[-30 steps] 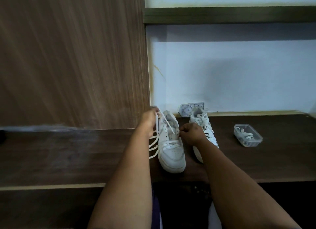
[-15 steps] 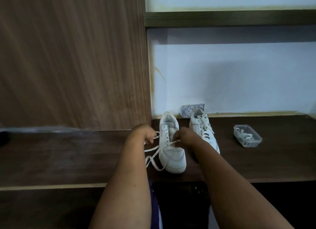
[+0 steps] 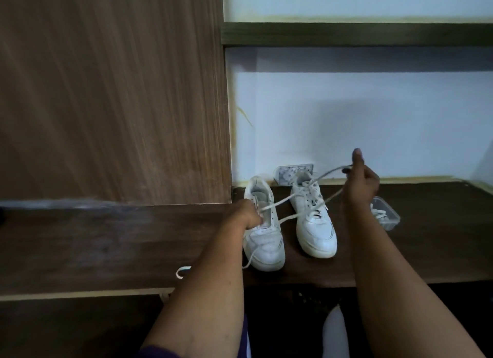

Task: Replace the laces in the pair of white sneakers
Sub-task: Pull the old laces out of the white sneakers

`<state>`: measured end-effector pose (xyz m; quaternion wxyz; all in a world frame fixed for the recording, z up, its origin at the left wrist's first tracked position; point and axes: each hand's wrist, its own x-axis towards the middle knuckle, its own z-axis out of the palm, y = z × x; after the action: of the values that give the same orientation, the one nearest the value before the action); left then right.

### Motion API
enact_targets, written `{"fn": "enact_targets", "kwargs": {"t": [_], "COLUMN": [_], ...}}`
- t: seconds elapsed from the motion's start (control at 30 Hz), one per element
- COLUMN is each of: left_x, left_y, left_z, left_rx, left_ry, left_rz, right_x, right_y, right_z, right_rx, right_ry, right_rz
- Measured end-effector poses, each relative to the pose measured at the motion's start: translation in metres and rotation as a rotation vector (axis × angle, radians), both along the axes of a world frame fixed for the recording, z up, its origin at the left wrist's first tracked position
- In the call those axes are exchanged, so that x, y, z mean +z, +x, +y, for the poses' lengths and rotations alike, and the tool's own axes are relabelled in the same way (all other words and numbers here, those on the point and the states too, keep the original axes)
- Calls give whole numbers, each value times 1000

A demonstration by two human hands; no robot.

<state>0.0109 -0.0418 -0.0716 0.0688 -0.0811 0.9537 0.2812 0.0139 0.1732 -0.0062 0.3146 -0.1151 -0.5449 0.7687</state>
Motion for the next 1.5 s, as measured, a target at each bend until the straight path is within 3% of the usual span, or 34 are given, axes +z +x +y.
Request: {"fn": "enact_targets", "kwargs": {"t": [0.07,0.2,0.27,0.33,0.43,0.53,0.6,0.7,0.8,0.83,0.93,1.03,1.17,1.27,1.5], "left_x": [-4,-3,-2,-1,0,4,3,4,9,10,16,12,8,5,3], "left_y": [0,3,1,2,4,8,7,10,11,12,17,13,11,11,2], "left_z": [2,6,5,6,5,5,1,-3,-10,-12,-15,-14,-2,10,17], "left_rx": [84,71,21,-47,-92,-142,-156,-128,-60,-50,17,57,196,253,224], "left_ry": [-12,-104,-132,-128,-152,-184,-170,-116,-9,26,146,207,85,-51,-109], "left_rz": [6,-108,-150,-191,-209,-196,-188,-194,-198,-201,-242,-252,-57,59,19], "right_x": [-8,-12,-16,-28,-44,-63,-74,-74,-55,-49,-42,-37,-54,-66,-82], "right_y": [-2,-10,-12,-14,-12,-11,-7,-4,-9,-11,-14,-13,-12,-5,-11], "right_z": [-1,0,-3,-11,-32,-60,-75,-82,-70,-63,-41,-41,-66,-80,-85], "right_rx": [-15,-195,-383,-431,-238,303,547,428,126,15,-191,107,494,551,679], "right_ry": [189,207,451,696,1127,1613,1731,1654,1223,1170,1426,1533,1676,1743,1626], "right_rz": [11,21,37,10,-166,-213,-332,-348,-353,-390,-466,-455,-248,-341,-404]}}
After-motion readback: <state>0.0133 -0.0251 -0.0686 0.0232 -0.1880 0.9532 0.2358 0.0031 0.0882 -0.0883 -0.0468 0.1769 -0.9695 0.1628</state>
